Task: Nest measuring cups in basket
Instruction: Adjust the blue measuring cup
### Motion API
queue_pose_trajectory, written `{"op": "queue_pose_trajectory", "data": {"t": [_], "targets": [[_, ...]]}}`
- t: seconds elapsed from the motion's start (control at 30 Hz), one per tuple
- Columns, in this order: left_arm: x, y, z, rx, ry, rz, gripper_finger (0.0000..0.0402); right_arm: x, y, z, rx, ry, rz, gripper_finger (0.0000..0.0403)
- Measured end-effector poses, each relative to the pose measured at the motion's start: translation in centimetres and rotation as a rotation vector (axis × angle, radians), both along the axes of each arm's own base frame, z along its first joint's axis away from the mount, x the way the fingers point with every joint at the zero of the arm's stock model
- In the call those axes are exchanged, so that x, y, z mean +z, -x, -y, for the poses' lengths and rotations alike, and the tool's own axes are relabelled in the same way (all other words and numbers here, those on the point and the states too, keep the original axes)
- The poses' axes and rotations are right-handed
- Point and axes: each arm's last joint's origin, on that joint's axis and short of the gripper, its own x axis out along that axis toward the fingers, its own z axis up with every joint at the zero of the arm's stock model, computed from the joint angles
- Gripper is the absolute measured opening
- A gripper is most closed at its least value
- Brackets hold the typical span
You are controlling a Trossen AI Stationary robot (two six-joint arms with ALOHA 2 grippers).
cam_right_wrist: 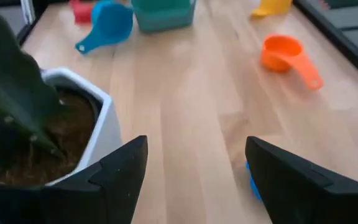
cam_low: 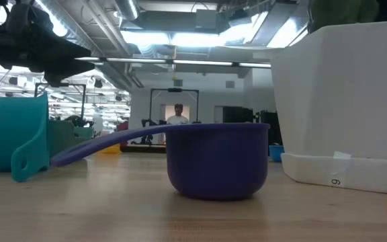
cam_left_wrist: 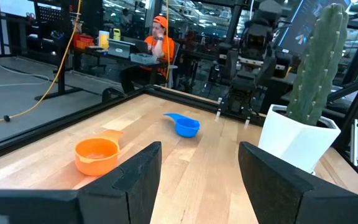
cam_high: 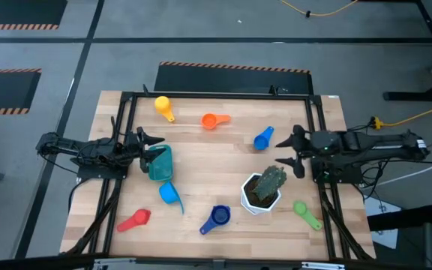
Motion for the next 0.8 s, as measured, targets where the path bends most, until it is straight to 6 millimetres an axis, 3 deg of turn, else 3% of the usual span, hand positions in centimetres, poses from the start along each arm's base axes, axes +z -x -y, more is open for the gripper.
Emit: {"op": "queue_pose_trajectory", "data": {"t": [0.37, 0.8], "targets": [[0.0, 0.0, 0.0, 0.000, 0.000, 0.000, 0.0207, -1.9, -2.1, 0.2, 0.021, 0.066, -0.170, 0.0275], [0.0, 0.0, 0.0, 0.000, 0.000, 0.000, 0.0207, -4.4, -3.7, 3.5, -0.018, 0.209, -0.379, 0.0275]]}}
